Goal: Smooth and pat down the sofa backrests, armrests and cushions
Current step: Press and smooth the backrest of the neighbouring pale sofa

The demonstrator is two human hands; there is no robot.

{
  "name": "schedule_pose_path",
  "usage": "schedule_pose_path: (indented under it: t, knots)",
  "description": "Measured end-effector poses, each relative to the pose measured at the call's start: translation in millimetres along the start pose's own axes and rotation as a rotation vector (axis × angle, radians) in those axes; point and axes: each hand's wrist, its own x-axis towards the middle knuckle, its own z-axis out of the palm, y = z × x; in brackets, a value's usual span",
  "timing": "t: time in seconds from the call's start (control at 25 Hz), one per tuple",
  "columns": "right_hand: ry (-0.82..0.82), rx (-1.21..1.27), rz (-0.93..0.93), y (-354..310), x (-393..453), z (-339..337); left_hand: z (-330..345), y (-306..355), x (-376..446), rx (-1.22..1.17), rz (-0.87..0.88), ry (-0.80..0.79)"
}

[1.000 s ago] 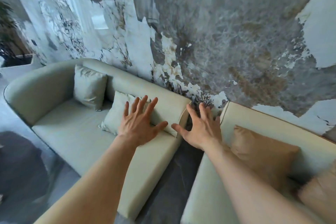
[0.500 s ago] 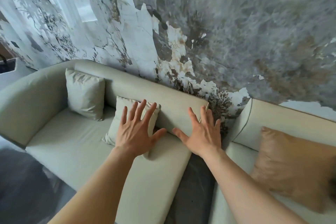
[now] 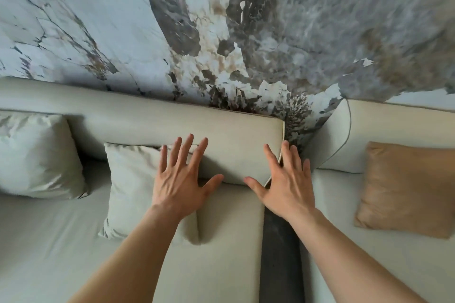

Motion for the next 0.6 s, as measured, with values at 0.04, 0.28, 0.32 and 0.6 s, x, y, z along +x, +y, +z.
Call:
schedule_pose_path:
  t: [0.04,0.28,0.32,0.6]
  knots:
    - [0.009,-0.003,0.028,-2,12,18,19,-11,16,-0.003,0.026,-0.015]
    - [-0.003,-0.044,0.067,-4,76,114,115,-63,101,0.001,0.128,-0.012]
    - [0.006,-0.051,0.063,-4,87,128,128,-67,117,0.022,0.153,-0.014]
    - [0.018,-0.119,0.089,8,157,182,202,-78,189,0.138,0.158,-0.018]
